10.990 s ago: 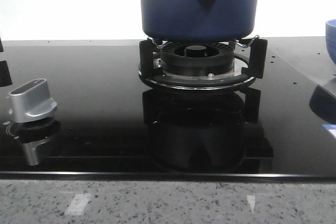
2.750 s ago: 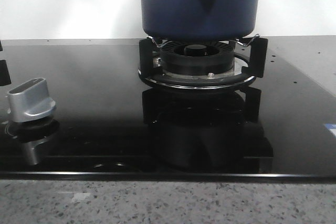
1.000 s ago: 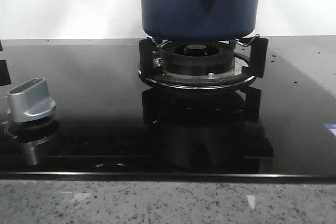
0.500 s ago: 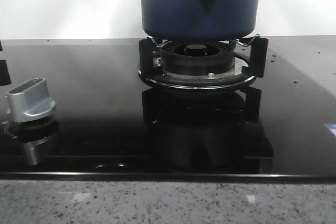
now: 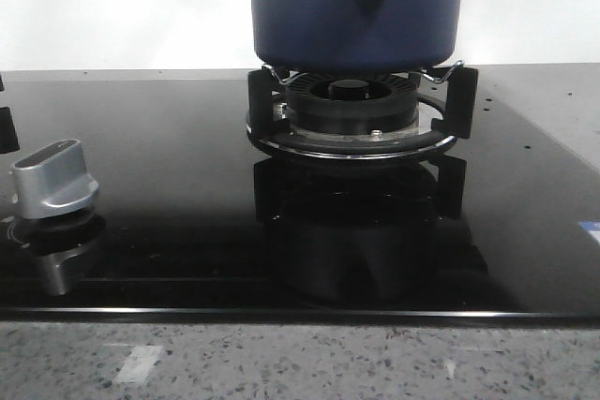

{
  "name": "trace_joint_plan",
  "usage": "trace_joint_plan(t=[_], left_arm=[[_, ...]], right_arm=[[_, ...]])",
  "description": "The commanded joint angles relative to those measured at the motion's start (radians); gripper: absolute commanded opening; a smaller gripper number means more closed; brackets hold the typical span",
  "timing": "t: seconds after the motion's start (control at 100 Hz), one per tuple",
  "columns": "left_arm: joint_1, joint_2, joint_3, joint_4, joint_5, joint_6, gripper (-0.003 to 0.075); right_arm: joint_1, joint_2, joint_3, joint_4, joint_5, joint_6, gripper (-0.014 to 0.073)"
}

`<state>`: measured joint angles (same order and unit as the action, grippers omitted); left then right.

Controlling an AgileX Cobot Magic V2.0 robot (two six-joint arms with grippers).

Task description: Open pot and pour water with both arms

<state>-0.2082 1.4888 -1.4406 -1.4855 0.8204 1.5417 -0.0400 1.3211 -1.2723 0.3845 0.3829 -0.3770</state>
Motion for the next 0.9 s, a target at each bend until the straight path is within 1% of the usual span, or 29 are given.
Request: trace_joint_plan(t=[0.0, 0.05, 0.15, 0.24, 0.33, 0.43, 0.57, 0.89], left_arm=[[-0.035, -0.048, -0.034, -0.098, -0.032, 0.002, 0.0263], [-0.047, -0.048, -0.034, -0.101, -0.035, 0.004, 0.0263], [-0.071, -0.048, -0.034, -0.103, -0.053, 0.011, 0.0263], [-0.092, -0.046, -0.034, -0.105, -0.055, 0.029, 0.0263], [-0.115, -0.036, -0.034, -0.107, -0.055, 0.029, 0.0263], [-0.13, -0.027, -0.034, -0.107, -0.058, 0.029, 0.0263], [-0.139, -0.021, -0.034, -0.114, -0.059, 0.034, 0.0263], [-0.139, -0.02, -0.034, -0.116, -0.059, 0.036, 0.0263]], right_arm=[[-0.105, -0.025, -0.05, 0.021, 0.161, 0.054, -0.0053], [-0.167, -0.012, -0.05, 0.021, 0.273, 0.068, -0.0053], [-0.274, 0.033, -0.05, 0.021, 0.432, 0.068, -0.0053], [-0.337, 0.081, -0.05, 0.02, 0.52, 0.101, -0.0053], [-0.371, 0.134, -0.05, 0.018, 0.577, 0.103, -0.0053], [-0.38, 0.186, -0.05, 0.005, 0.605, 0.103, -0.0053], [-0.38, 0.232, -0.05, -0.001, 0.609, 0.103, -0.0053], [-0.38, 0.251, -0.048, -0.032, 0.589, 0.103, -0.0053]])
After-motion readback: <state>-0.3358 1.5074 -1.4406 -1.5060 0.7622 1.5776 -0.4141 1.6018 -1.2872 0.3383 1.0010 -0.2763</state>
